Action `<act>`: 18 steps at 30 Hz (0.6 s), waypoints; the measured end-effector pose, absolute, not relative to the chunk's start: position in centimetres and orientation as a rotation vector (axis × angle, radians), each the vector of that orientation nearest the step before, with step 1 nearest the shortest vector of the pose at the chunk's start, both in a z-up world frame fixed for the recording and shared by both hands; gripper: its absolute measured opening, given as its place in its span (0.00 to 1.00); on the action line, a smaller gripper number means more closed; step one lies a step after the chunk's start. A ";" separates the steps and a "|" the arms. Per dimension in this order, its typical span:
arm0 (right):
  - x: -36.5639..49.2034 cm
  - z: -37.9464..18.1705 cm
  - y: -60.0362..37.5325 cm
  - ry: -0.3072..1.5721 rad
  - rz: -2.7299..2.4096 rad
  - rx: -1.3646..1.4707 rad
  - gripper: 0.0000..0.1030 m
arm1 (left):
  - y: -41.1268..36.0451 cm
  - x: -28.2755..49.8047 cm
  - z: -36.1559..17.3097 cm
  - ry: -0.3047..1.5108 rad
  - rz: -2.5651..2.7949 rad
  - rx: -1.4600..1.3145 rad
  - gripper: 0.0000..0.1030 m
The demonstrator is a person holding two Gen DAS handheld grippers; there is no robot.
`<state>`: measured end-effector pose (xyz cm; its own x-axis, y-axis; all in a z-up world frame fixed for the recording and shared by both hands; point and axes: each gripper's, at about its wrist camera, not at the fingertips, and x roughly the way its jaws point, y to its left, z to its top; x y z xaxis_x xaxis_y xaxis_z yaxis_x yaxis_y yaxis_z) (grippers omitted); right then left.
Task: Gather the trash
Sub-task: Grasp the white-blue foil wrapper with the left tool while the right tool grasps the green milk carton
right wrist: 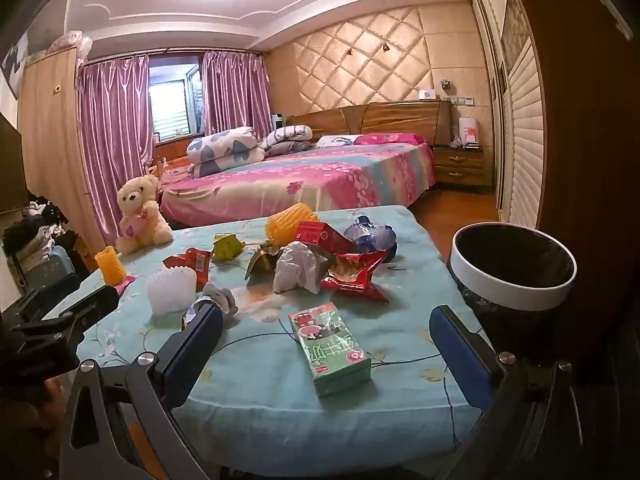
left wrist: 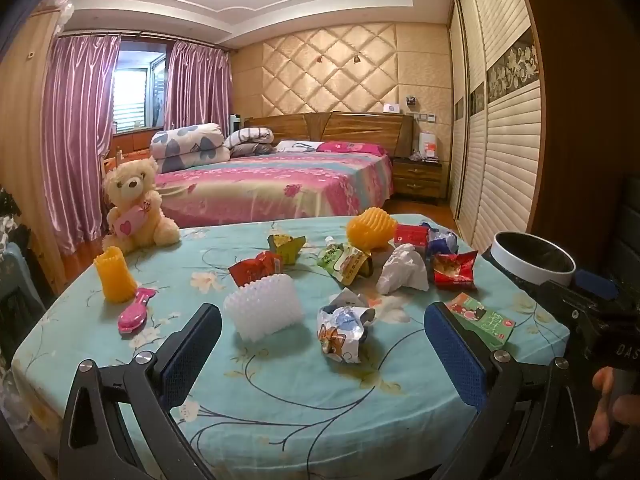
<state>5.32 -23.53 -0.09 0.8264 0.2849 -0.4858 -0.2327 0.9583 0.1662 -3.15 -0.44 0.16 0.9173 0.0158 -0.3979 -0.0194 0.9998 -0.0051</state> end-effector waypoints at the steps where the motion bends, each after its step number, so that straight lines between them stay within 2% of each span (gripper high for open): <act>1: 5.3 -0.1 -23.5 0.532 0.276 0.103 1.00 | -0.4 -3.1 0.2 0.409 0.018 -0.010 0.99; 18: 5.3 0.0 -23.1 0.541 0.288 0.113 1.00 | -0.4 -2.8 0.1 0.415 0.013 -0.015 0.99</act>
<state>5.33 -23.07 0.01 0.8184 0.2993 -0.4905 -0.2402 0.9537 0.1812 -2.78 -0.43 0.10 0.9151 0.0099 -0.4030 -0.0159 0.9998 -0.0115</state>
